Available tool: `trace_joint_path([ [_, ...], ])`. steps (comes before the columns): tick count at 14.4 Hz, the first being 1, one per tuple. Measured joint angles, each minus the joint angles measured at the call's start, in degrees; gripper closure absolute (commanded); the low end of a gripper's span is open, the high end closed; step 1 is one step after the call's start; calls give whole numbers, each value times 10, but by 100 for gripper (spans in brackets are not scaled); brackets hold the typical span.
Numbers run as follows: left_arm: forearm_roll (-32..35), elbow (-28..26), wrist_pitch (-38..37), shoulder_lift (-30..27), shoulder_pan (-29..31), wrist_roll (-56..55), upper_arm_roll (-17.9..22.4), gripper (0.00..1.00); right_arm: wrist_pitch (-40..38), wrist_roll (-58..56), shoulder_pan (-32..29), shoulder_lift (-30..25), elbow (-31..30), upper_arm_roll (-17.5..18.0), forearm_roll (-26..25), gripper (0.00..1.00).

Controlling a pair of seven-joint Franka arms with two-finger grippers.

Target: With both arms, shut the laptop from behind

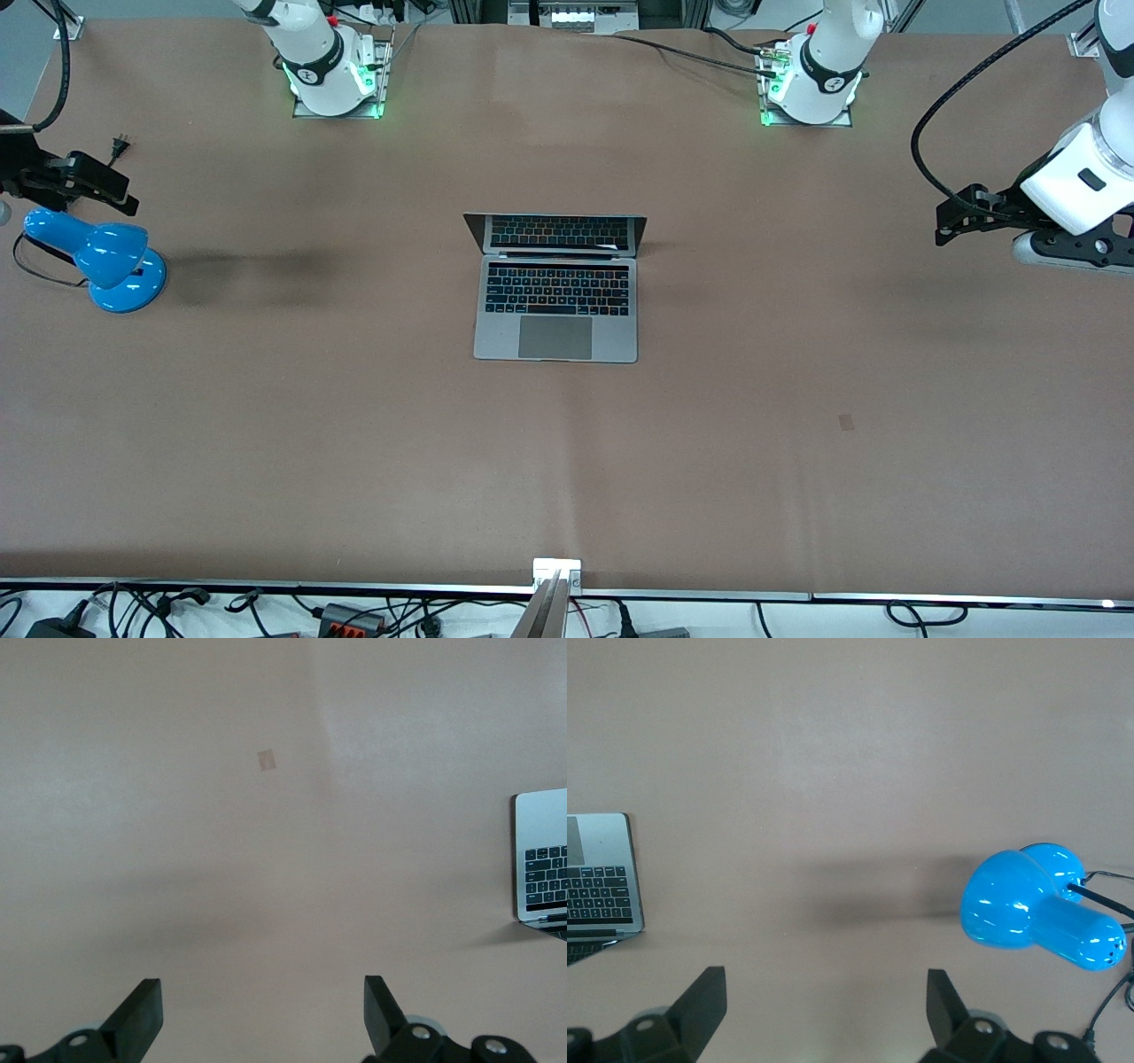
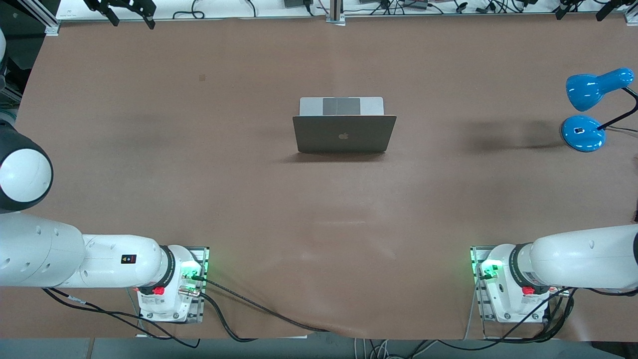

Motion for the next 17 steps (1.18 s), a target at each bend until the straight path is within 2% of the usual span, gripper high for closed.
trace_joint_path([
  [5,2,0,-9,0,0,0,-2,0,0,0,0,-2,-5,0,0,0],
  [6,10,0,-9,0,0,0,-2,0,0,0,0,-2,-5,0,0,13],
  [7,19,0,-9,0,0,0,-2,0,0,0,0,-2,-6,0,0,36],
  [8,23,1,-9,0,0,0,-2,0,0,0,0,-2,-7,0,0,67],
  [10,25,7,-9,1,-1,0,-3,0,-1,0,0,-2,-10,0,0,100],
  [17,1,35,-25,27,0,-3,-1,0,-24,1,26,0,-13,5,0,100],
])
